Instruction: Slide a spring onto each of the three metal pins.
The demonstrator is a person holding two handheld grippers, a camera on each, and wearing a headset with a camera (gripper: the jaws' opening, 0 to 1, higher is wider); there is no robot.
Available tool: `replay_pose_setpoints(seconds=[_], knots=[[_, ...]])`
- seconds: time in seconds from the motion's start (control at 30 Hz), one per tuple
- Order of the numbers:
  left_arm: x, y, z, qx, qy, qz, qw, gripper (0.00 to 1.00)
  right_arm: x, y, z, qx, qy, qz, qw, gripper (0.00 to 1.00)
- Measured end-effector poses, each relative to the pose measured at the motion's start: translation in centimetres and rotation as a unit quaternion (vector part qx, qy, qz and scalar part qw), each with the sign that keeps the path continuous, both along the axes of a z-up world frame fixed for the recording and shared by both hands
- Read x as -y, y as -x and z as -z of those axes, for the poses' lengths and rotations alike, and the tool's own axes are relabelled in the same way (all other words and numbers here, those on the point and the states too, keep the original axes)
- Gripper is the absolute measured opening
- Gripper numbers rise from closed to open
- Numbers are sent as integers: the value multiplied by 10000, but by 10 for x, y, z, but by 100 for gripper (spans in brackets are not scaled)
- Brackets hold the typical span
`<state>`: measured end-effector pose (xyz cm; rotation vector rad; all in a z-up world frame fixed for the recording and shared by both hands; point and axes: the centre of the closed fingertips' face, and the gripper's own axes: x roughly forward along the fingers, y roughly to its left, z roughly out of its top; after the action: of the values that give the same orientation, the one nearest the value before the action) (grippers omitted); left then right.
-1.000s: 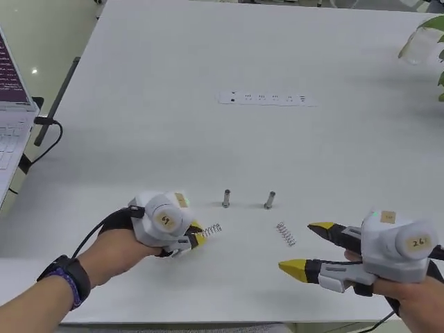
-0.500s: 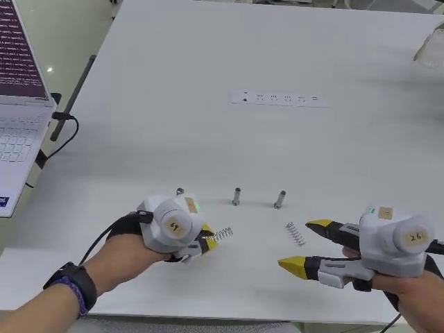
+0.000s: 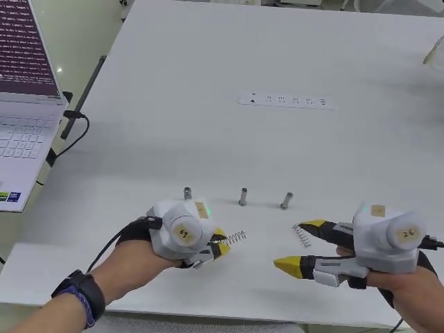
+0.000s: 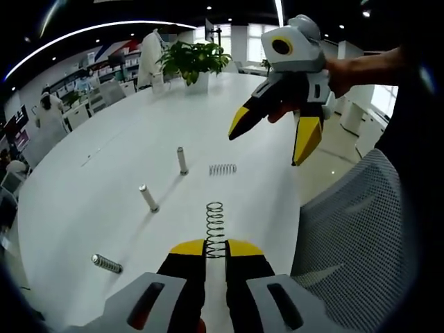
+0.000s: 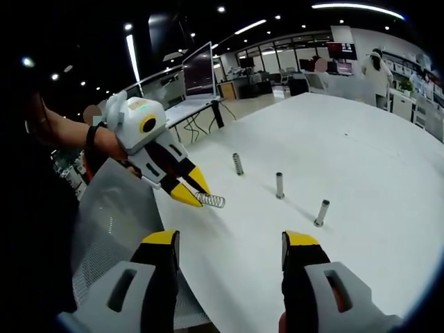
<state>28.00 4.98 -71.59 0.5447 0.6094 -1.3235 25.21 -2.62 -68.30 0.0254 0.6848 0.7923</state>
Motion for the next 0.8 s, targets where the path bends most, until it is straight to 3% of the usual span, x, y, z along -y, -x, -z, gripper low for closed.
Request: replay_pose_setpoints(seconds=[0.8], knots=[[21,15,-33,274,292,438,9982,2,-32,-6,-10,42,-240,-519,9984,46]])
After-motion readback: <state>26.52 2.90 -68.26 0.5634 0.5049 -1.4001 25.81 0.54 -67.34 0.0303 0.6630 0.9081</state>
